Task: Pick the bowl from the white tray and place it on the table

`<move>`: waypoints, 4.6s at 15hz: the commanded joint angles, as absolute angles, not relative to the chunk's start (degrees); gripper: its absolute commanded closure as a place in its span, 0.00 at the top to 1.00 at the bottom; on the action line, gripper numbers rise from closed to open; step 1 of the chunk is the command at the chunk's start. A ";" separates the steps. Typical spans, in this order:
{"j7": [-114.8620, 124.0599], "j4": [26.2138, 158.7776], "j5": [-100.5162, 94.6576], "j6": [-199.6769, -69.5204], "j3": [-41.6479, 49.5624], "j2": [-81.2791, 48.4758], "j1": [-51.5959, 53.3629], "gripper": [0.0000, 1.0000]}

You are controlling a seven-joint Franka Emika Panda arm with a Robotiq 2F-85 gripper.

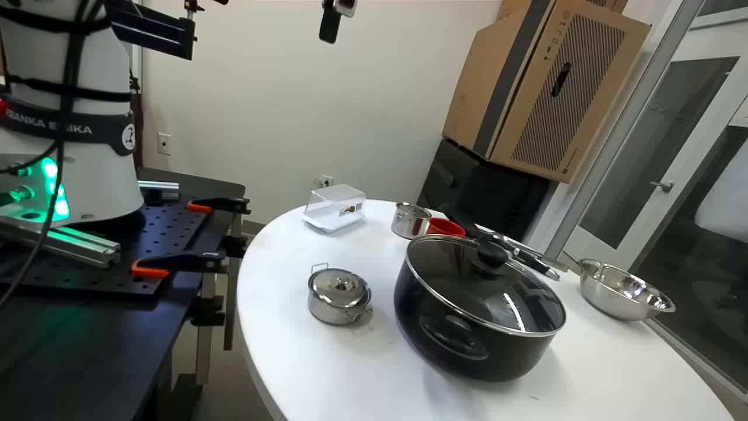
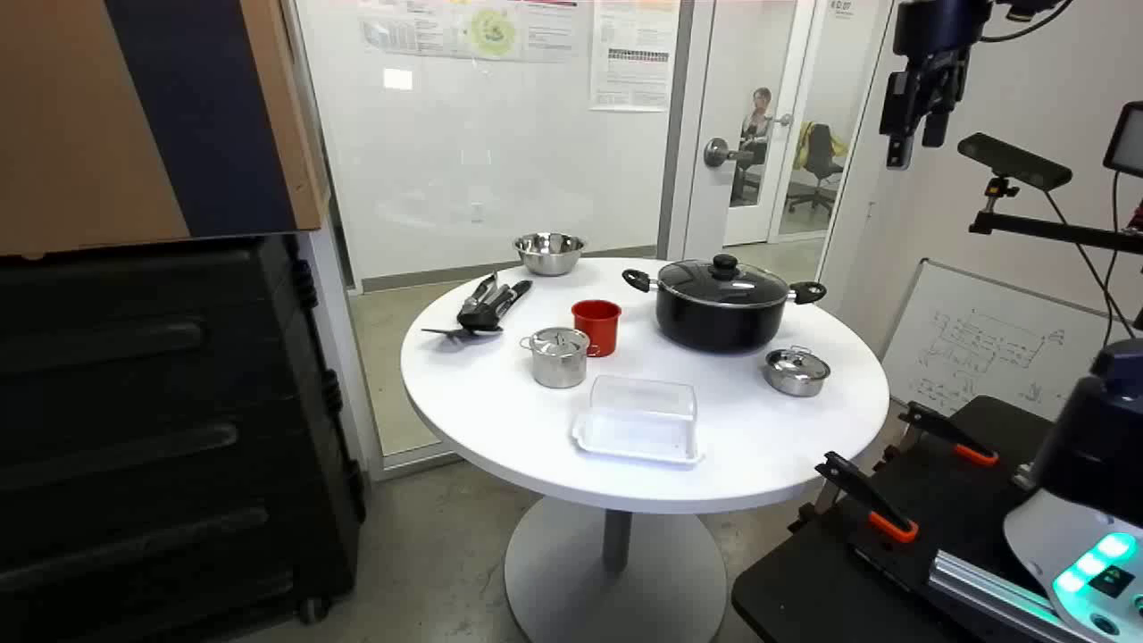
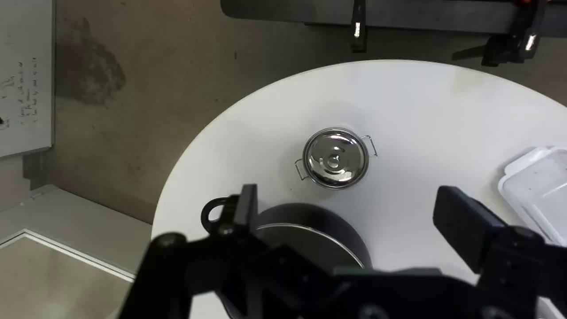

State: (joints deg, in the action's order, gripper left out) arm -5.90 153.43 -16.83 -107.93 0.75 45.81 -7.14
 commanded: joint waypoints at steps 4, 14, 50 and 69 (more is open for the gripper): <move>-10.85 152.26 -17.81 -108.94 1.84 41.76 -2.66 1.00; -20.75 147.46 -19.96 -120.10 -3.45 21.82 7.37 1.00; -15.88 137.70 -18.43 -141.73 -11.74 -13.24 12.45 1.00; -15.09 135.82 -15.76 -142.36 -14.45 -14.50 13.24 1.00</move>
